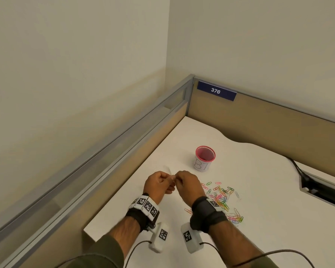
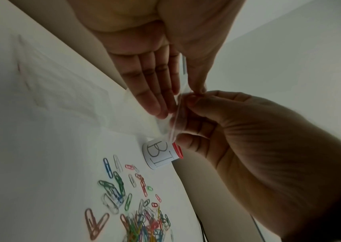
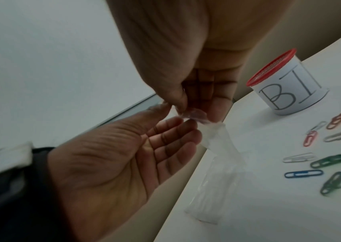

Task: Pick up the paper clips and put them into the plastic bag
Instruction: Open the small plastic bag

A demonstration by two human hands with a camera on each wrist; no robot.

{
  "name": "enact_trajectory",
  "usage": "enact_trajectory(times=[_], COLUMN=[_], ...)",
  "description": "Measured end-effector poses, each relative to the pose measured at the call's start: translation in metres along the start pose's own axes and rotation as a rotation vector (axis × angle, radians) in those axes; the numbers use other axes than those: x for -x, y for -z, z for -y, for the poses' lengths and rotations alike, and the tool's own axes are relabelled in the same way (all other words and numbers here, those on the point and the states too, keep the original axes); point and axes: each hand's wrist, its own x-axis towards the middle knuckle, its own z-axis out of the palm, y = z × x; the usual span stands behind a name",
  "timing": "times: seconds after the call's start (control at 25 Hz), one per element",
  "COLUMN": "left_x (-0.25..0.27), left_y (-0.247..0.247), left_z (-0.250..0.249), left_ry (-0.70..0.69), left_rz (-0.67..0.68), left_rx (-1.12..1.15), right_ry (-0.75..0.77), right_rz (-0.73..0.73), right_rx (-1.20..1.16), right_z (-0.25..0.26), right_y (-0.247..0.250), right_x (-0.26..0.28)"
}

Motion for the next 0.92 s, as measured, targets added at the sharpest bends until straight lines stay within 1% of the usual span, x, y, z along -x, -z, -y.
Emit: enact_trajectory(times=[0.16, 0.28, 0.4, 0.52, 0.68, 0.84, 0.92], left_x=[0.024, 0.042, 0.045, 0.032, 0.014, -0.001, -0.010], left_y=[-0.021, -0.035, -0.038, -0.033, -0.019, -0.010, -0.011], left_z=[-0.002, -0.002, -0.001, -0.003, -0.004, -0.001, -0.001], left_ry=[-0.031, -0.041, -0.045, -0.054, -0.079, -0.074, -0.064], left_rz=[-0.055, -0.062, -0.063, -0.041, 0.056, 0.049, 0.067], left_rx=[-0.057, -0.066, -0.095, -0.136, -0.105, -0.122, -0.098], right_ry=[0.011, 0.006, -0.001, -0.006, -0.034, -0.061, -0.062], right_rz=[0.011, 0.023, 0.033, 0.008, -0.028, -0.010, -0.020], right_rx=[-0.040, -0.067, -0.075, -0.079, -0.089, -0.074, -0.050], right_z=[-0.014, -0.022, -0.021, -0.017, -0.010, -0.003, -0.004], right_y=[0.014, 0.021, 0.026, 0.026, 0.020, 0.014, 0.015], right_x=[0.022, 0.037, 0.041, 0.035, 0.020, 0.012, 0.008])
